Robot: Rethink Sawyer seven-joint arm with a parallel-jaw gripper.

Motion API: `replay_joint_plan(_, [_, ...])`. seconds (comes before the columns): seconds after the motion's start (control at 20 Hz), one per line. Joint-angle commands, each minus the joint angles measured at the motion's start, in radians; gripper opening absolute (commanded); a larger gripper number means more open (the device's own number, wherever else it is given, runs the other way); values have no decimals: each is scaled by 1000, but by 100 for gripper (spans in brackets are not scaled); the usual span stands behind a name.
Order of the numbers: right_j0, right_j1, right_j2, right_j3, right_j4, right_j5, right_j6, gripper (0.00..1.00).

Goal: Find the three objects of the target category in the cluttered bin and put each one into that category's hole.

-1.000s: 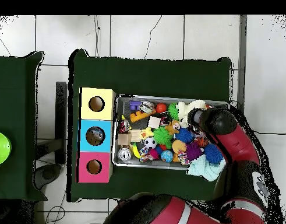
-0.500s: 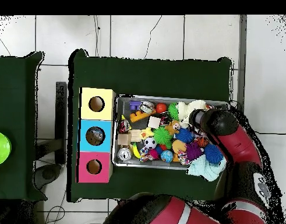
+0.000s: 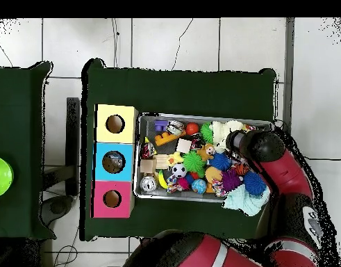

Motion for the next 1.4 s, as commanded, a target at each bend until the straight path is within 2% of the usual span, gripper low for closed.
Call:
replay_joint_plan(0.05, [1, 6, 51, 43, -13, -15, 94, 0])
replay_joint_plan(0.45, [0, -5, 51, 50, -11, -8, 93, 0])
replay_joint_plan(0.55, [24, -46, 28, 69, -15, 39, 111, 0])
replay_joint_plan(0.7, [98, -135, -55, 76, -35, 223, 192, 0])
replay_joint_plan(0.8, [127, -166, -80, 82, -33, 289, 224, 0])
replay_joint_plan(1.0, [154, -208, -89, 109, -3, 360, 242, 0])
replay_joint_plan(1.3, [221, -273, -129, 161, 24, 402, 279, 0])
replay_joint_plan(1.4, [223, -284, -138, 176, 25, 397, 261, 0])
